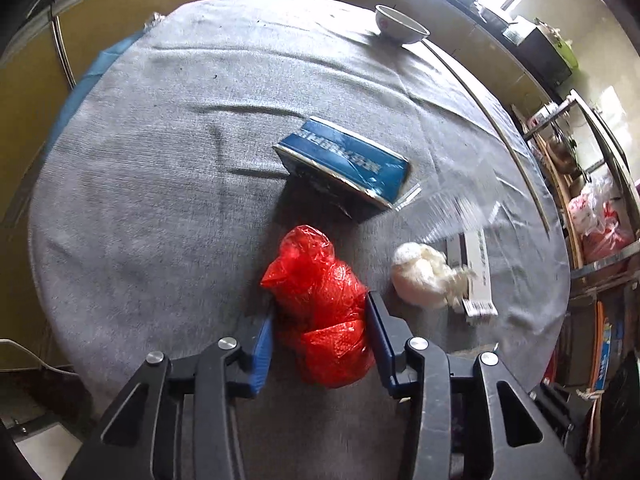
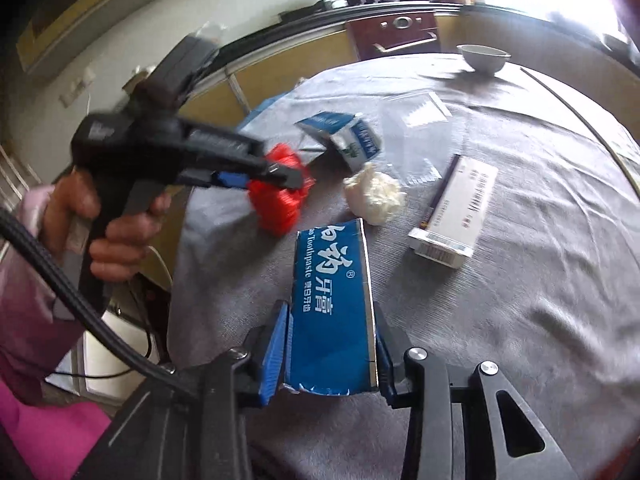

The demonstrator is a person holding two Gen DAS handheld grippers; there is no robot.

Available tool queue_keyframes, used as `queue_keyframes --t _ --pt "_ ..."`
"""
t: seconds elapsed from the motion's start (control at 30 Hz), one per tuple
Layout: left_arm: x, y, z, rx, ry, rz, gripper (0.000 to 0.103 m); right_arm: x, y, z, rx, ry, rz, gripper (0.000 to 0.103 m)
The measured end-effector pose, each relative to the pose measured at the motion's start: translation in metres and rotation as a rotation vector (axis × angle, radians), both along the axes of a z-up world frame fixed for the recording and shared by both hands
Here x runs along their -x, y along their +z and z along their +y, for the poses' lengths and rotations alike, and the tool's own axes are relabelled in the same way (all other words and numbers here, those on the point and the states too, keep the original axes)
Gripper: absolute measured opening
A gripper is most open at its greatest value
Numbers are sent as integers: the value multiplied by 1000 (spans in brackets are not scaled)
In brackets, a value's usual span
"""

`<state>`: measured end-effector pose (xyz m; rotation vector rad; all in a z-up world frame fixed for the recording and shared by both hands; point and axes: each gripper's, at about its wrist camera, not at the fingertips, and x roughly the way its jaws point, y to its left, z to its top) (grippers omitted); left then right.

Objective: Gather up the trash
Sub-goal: 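Grasp the red plastic bag with the left tool while the right tool holds the toothpaste box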

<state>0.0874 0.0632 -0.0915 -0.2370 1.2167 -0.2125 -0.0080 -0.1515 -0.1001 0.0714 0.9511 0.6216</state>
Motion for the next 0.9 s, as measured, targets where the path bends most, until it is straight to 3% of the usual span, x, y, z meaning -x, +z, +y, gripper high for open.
queue_keyframes --t 0.5,0.9 --pt "58 37 -67 -61 -166 -100 45 28 21 -85 -199 -359 -46 41" --pt "84 61 -115 -172 -261 -212 45 66 43 -119 -233 -457 -131 41"
